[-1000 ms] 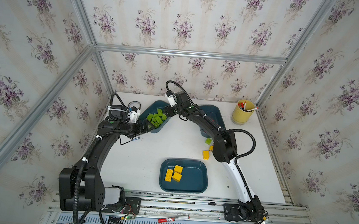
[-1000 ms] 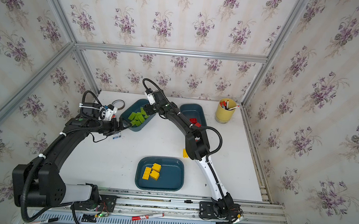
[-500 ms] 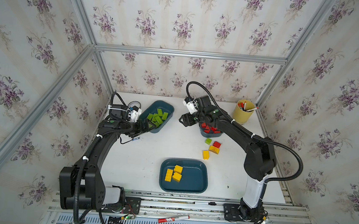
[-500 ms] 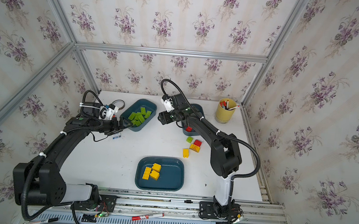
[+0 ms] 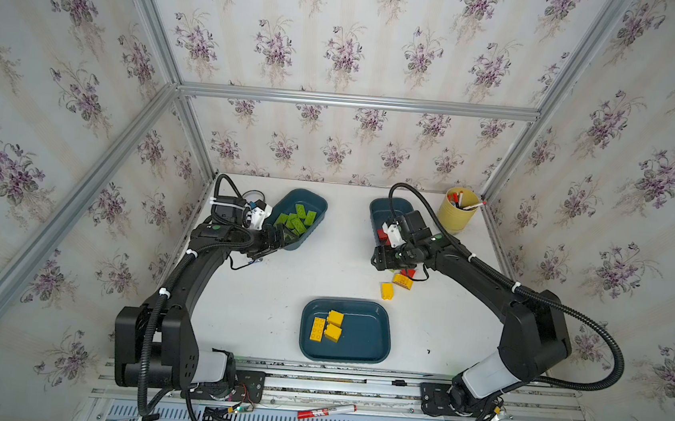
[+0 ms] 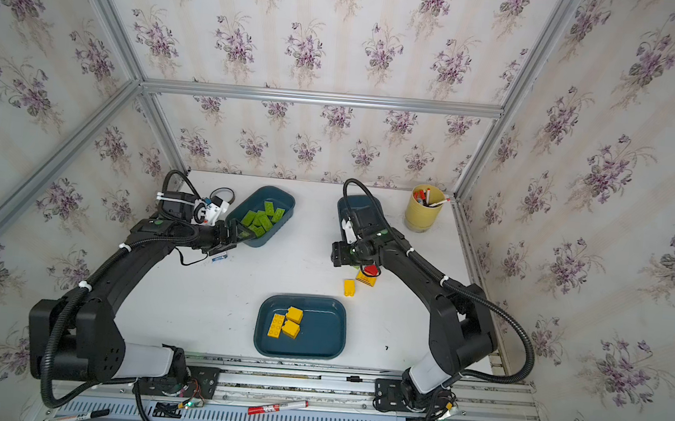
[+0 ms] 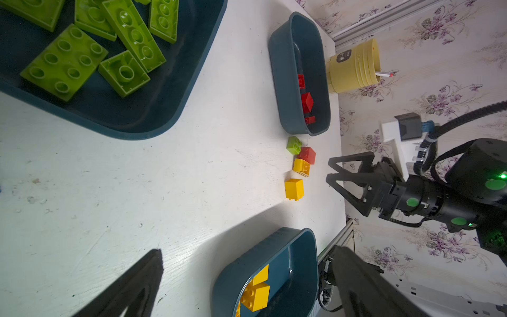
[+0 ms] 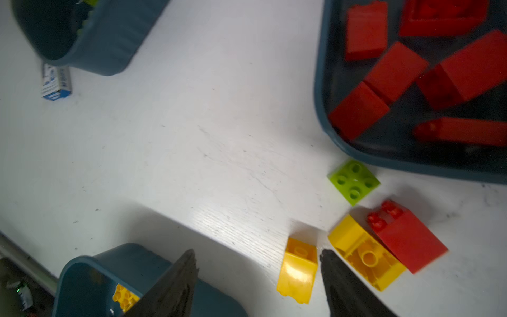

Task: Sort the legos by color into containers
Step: 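Move the right gripper back over the remaining bricks by the cup-side bin, then lower the right gripper onto the lime-green 2x2 brick and grasp it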

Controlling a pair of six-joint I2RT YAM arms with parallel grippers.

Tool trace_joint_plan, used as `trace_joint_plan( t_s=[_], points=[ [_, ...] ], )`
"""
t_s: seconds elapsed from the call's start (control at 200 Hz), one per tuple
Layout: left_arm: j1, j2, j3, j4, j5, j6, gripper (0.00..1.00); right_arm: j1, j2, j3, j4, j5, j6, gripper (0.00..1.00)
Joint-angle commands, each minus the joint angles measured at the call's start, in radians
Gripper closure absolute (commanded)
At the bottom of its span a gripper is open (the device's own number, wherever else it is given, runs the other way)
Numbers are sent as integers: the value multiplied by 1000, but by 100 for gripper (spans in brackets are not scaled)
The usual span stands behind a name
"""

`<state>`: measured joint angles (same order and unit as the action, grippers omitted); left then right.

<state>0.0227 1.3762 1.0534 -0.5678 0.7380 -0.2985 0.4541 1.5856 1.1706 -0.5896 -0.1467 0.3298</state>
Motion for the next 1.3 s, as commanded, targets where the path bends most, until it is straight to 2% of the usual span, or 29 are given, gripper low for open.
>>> trace_joint_plan(
  t_s=[0.0, 0.145, 0.29, 0.5, 0.725, 1.294],
  points=[
    [-7, 8, 9, 17, 11, -1, 1, -10, -15, -45, 12, 83, 156, 26],
    [-13, 15, 17, 17, 12, -2, 1, -11, 9, -86, 81, 122, 272, 29],
    [-17, 17, 18, 17, 8, -2, 1, -12, 58, -83, 114, 199, 337, 30],
    [-18, 18, 16, 17, 3, 1, 1, -10, 132, -57, 169, 236, 417, 32],
    [-19, 24, 17, 17, 2, 5, 1, -11, 200, -38, 244, 284, 433, 36],
    [-20, 23, 8, 17, 1, 16, 1, 0, 290, -17, 241, 398, 446, 43]
  ],
)
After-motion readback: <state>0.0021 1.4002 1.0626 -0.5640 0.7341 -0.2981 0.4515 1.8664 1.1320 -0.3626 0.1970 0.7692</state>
